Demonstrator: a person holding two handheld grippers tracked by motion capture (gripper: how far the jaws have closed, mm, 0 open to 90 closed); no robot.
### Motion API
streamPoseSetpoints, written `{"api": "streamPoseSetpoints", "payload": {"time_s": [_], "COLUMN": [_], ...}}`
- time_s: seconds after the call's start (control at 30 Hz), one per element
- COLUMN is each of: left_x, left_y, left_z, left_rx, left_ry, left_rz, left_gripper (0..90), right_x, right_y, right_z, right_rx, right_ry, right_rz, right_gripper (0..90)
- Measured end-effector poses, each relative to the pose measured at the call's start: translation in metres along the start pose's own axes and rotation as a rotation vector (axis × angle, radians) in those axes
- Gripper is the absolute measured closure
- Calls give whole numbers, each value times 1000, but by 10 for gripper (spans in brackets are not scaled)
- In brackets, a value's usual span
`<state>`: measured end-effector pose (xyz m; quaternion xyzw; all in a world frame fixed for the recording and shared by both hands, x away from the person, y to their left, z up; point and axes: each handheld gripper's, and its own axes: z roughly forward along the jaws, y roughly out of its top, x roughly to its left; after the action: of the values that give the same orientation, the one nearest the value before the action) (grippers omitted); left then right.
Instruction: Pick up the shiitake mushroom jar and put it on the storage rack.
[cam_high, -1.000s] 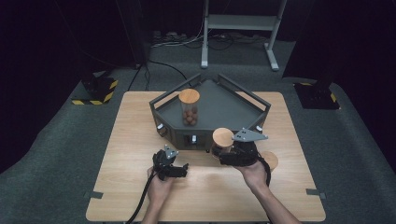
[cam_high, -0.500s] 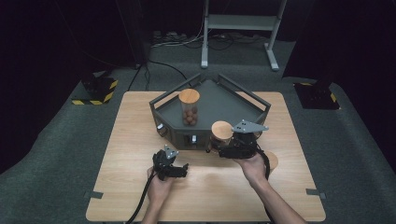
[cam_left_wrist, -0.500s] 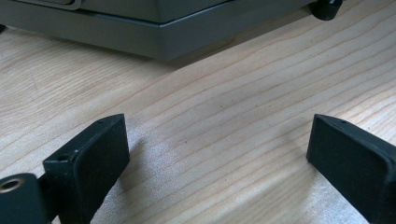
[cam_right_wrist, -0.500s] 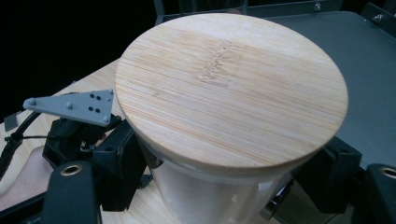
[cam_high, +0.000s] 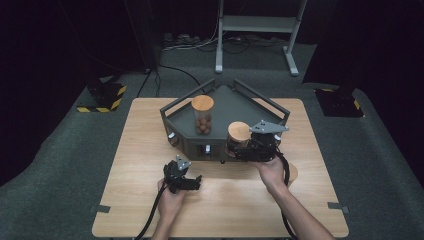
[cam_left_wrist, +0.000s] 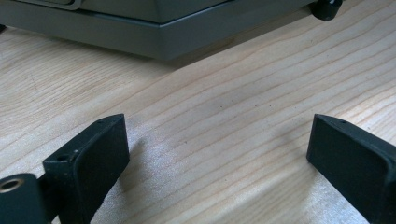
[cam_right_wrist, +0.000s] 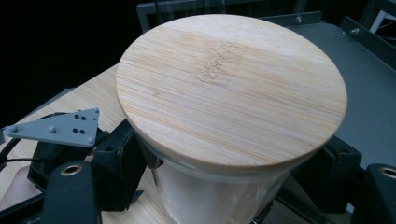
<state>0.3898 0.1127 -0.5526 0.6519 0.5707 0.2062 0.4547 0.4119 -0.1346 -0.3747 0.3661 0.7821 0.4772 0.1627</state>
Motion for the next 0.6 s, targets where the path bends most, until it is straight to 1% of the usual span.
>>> {"api": "streamPoseSetpoints", "payload": {"time_s": [0.27, 0.43, 0.6], "left_x": [0, 0, 0], "left_y": [0, 0, 0], "left_z": [0, 0, 0], "left_rx": [2, -1, 2], "left_ry": [0, 0, 0], "left_rz": [2, -2, 2], "left_gripper": [56, 56, 56], "right_x": [-5, -7, -10], "right_y": [10, 18, 25], "right_z": [3, 5, 10], "right_rx": [-7, -6, 0], "right_ry": [-18, -31, -46], "right_rz": [12, 10, 7], "right_gripper": [254, 254, 254]}}
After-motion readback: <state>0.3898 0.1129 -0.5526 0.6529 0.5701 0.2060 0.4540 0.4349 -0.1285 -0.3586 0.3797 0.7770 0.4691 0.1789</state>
